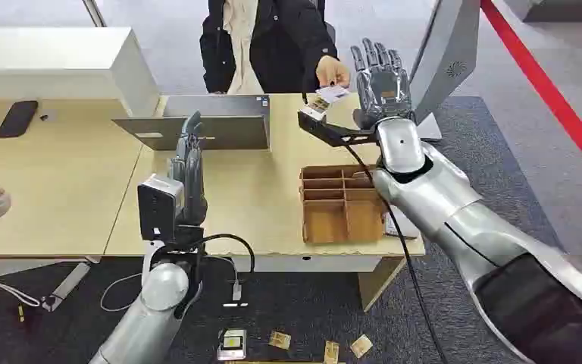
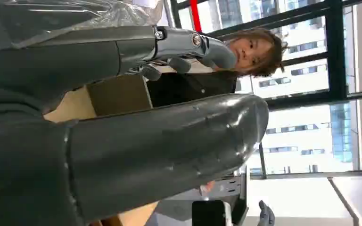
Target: Pass the card to the sensor for recognition and then transmit it.
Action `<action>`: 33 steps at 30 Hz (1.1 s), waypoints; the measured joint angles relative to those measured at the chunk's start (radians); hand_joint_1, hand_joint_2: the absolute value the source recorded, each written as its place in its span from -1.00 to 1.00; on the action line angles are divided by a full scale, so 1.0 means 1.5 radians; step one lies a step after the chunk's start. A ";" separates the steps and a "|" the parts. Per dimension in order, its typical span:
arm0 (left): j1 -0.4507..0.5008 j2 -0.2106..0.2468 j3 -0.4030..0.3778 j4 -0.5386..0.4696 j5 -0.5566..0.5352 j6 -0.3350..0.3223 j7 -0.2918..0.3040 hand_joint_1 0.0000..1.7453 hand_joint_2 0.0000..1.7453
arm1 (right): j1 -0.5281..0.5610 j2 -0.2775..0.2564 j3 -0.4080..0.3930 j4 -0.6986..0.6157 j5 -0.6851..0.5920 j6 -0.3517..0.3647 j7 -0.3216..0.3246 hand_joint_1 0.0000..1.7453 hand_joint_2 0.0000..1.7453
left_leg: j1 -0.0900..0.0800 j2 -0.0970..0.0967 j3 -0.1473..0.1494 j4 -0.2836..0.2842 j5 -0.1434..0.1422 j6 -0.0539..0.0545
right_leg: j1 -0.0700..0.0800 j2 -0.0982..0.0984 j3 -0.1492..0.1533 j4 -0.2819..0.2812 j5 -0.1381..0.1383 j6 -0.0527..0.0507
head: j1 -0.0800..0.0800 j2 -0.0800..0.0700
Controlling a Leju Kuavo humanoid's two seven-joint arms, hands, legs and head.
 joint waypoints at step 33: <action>-0.017 0.002 -0.039 0.019 0.013 -0.016 0.008 -1.00 -1.00 | -0.066 0.040 0.034 0.134 -0.040 -0.009 -0.008 1.00 1.00 | 0.000 0.001 0.000 0.000 0.000 0.000 | 0.000 0.000 0.000 0.000 0.000 0.000 | 0.000 0.000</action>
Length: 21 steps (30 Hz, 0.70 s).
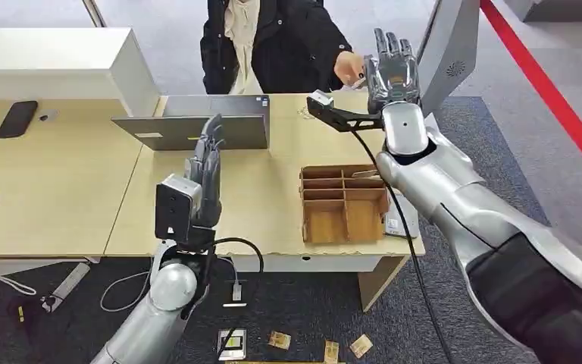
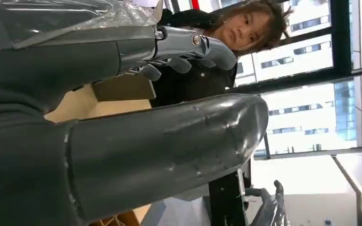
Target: Pass the card to the sensor for recognition and then transmit it.
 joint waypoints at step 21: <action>0.010 0.000 0.001 0.001 -0.023 0.017 0.010 -1.00 -1.00 | 0.018 -0.004 -0.012 -0.008 -0.081 -0.125 -0.084 1.00 1.00 | 0.000 0.000 0.000 0.000 0.000 0.000 | 0.000 0.000 0.000 0.000 0.000 0.000 | 0.000 0.000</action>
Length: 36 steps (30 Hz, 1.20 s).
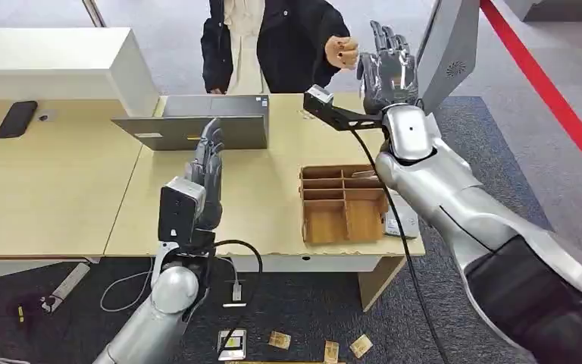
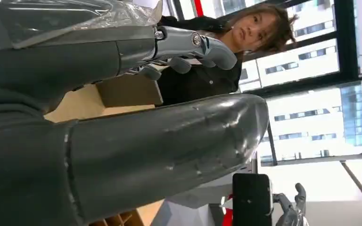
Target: Pass the card to the sensor for recognition and then transmit it.
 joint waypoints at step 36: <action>0.074 0.027 0.021 -0.070 -0.033 0.050 0.013 -1.00 -1.00 | 0.242 -0.216 -0.064 -0.320 0.054 0.089 0.085 1.00 1.00 | 0.000 0.000 0.000 0.000 0.000 0.000 | 0.000 0.000 0.000 0.000 0.000 0.000 | 0.000 0.000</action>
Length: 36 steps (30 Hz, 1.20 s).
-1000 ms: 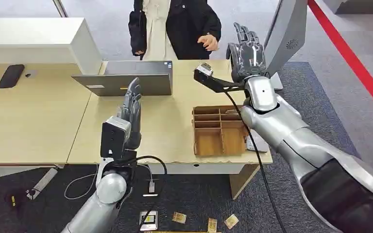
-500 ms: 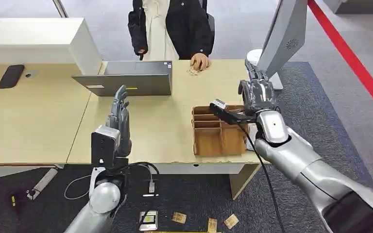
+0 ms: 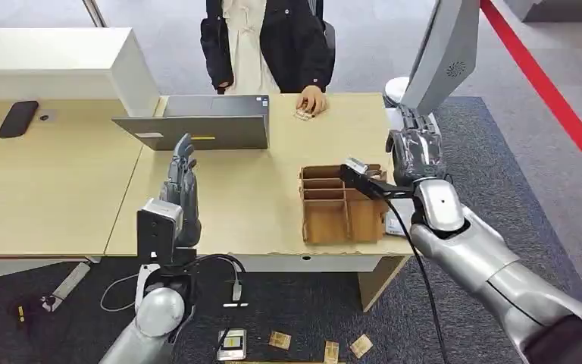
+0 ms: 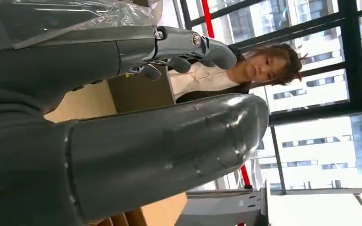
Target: Pass the card to the sensor for recognition and then transmit it.
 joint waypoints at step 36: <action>-0.010 -0.005 -0.001 0.001 0.022 -0.042 0.000 -1.00 -1.00 | 0.171 -0.073 -0.055 -0.080 -0.028 0.061 0.037 1.00 1.00 | 0.000 0.000 0.000 0.000 0.000 0.000 | 0.000 0.000 0.000 0.000 0.000 0.000 | 0.000 0.000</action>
